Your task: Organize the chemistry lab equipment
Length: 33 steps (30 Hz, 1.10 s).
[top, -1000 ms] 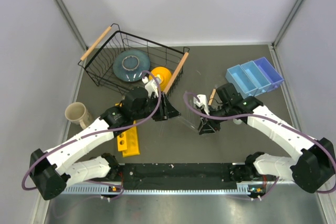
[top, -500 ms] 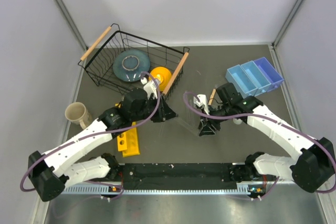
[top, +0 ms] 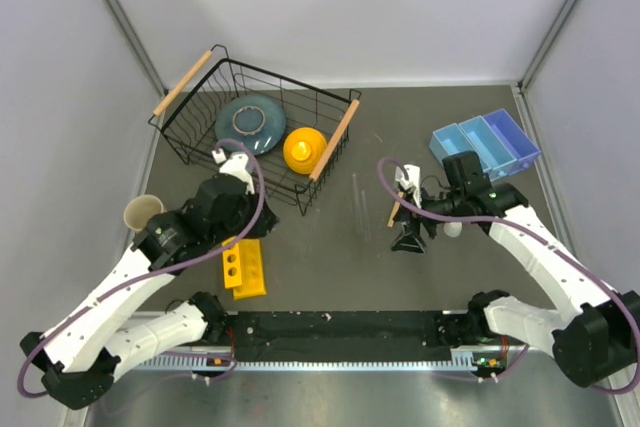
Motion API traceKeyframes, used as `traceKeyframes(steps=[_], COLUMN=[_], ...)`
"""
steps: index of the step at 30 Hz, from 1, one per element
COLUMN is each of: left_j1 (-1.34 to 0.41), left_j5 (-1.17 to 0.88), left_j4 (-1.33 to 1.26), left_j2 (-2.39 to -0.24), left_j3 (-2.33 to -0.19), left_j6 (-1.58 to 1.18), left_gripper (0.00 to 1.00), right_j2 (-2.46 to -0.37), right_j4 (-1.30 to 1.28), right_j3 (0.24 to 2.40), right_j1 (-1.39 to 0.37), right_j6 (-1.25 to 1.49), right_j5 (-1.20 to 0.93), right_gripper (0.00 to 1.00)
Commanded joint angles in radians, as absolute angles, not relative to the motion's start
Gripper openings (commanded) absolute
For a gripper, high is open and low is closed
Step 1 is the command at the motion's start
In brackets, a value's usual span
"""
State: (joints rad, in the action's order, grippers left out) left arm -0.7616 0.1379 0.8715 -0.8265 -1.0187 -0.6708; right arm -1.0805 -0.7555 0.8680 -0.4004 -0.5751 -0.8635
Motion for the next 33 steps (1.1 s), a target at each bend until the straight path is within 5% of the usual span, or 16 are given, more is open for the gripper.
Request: traceKeyframes(steps=[1, 11, 33], left_j1=[-0.713, -0.493, -0.453], left_j5=[0.32, 0.361, 0.315], left_j4=[1.054, 1.029, 0.907], left_j2=[-0.839, -0.926, -0.983], left_j3=[-1.158, -1.262, -1.215], left_j6=[-0.552, -0.356, -0.287], left_gripper=[0.06, 0.06, 0.06], right_j2=[-1.028, -1.029, -1.043], right_j4=[-0.75, -0.73, -0.732], right_j3=[0.839, 0.799, 0.787], right_j1=[-0.345, -0.308, -0.298], right_j6=[-0.621, -0.629, -0.638], right_j5=[-0.93, -0.943, -0.953], right_gripper=[0.82, 0.83, 0.83])
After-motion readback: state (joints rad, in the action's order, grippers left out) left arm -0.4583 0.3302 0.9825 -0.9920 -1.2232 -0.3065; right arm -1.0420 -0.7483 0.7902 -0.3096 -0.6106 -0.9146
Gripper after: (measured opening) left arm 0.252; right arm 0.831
